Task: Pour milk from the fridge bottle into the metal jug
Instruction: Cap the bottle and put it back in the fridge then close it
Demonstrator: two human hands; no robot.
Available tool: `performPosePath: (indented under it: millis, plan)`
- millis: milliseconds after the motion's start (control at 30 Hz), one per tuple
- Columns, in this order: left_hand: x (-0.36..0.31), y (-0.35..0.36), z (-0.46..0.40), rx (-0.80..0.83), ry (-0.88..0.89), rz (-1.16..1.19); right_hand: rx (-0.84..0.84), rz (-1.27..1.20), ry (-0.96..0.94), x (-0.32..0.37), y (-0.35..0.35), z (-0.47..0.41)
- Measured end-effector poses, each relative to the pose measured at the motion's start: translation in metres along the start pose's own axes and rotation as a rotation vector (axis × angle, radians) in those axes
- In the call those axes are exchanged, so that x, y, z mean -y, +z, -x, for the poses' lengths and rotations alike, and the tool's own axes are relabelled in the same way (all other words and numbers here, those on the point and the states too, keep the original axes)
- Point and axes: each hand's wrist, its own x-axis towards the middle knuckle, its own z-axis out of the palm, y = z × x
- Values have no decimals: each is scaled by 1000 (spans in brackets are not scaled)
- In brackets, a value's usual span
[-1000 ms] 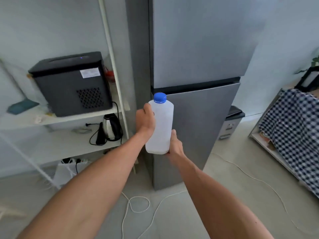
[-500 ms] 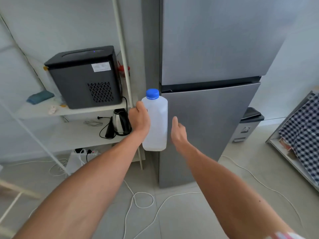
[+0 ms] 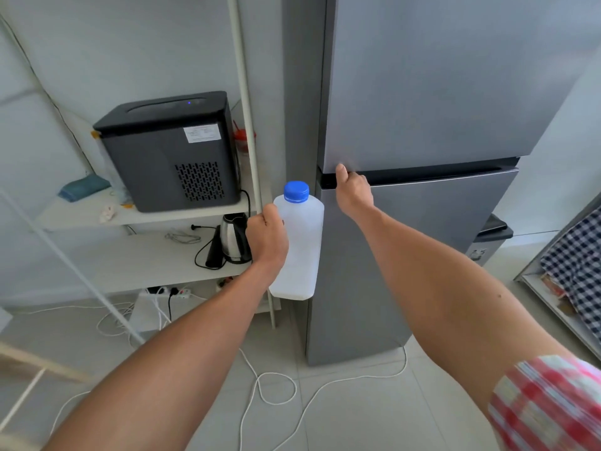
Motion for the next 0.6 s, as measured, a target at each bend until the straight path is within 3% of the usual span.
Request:
performPosePath:
  millis: [233,600]
  plan:
    - [8,-10,-6,8,-23,-8,-26,29,41,3,-2,1]
    - [17,-15,-15,62,-53,-14,-238,235,134,-4,-12,49]
